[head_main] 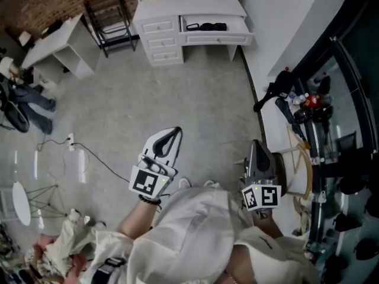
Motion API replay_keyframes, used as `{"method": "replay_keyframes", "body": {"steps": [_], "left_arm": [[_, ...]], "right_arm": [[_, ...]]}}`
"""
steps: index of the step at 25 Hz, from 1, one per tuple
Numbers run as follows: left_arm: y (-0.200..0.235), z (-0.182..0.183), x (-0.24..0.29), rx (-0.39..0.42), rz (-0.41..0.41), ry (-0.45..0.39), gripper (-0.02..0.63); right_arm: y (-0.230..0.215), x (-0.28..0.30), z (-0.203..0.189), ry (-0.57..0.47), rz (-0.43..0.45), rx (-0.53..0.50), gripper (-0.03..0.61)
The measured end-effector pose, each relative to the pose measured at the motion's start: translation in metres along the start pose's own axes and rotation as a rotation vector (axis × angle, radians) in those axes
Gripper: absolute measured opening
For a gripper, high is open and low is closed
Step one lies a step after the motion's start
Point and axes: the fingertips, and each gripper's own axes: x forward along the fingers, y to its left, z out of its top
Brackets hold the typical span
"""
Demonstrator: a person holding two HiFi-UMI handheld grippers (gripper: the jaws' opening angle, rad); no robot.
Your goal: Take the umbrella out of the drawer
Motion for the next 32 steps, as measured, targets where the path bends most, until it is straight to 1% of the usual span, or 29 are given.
{"method": "replay_keyframes", "body": {"steps": [3, 4, 8, 10, 14, 16, 20, 24, 27, 32], "left_arm": [[0.002, -0.001, 0.0, -0.006, 0.001, -0.001, 0.026], [0.003, -0.001, 0.0, -0.009, 0.001, -0.001, 0.026], [0.011, -0.001, -0.003, -0.017, -0.005, 0.0, 0.026], [0.016, -0.002, -0.007, -0.02, -0.009, 0.001, 0.026], [0.029, -0.002, -0.018, -0.033, -0.028, -0.004, 0.026], [0.035, -0.002, -0.023, -0.035, -0.044, -0.01, 0.026], [0.044, -0.005, -0.035, -0.047, -0.072, -0.016, 0.026], [0.054, -0.006, -0.041, -0.07, -0.079, -0.024, 0.026], [0.057, -0.007, -0.042, -0.075, -0.084, -0.026, 0.026], [0.062, -0.008, -0.039, -0.102, -0.085, -0.034, 0.026]], "right_arm": [[0.008, 0.004, -0.003, 0.015, 0.039, -0.015, 0.025], [0.011, 0.006, -0.003, 0.018, 0.057, -0.012, 0.077], [0.025, 0.015, -0.002, 0.025, 0.1, -0.02, 0.236], [0.034, 0.019, -0.002, 0.028, 0.105, -0.039, 0.273], [0.051, 0.026, -0.006, 0.045, 0.085, -0.078, 0.399], [0.062, 0.03, -0.007, 0.058, 0.086, -0.09, 0.445], [0.083, 0.032, -0.009, 0.064, 0.079, -0.111, 0.468], [0.096, 0.034, -0.012, 0.089, 0.075, -0.121, 0.483], [0.102, 0.037, -0.011, 0.098, 0.08, -0.137, 0.502], [0.103, 0.044, -0.014, 0.116, 0.077, -0.141, 0.509]]}}
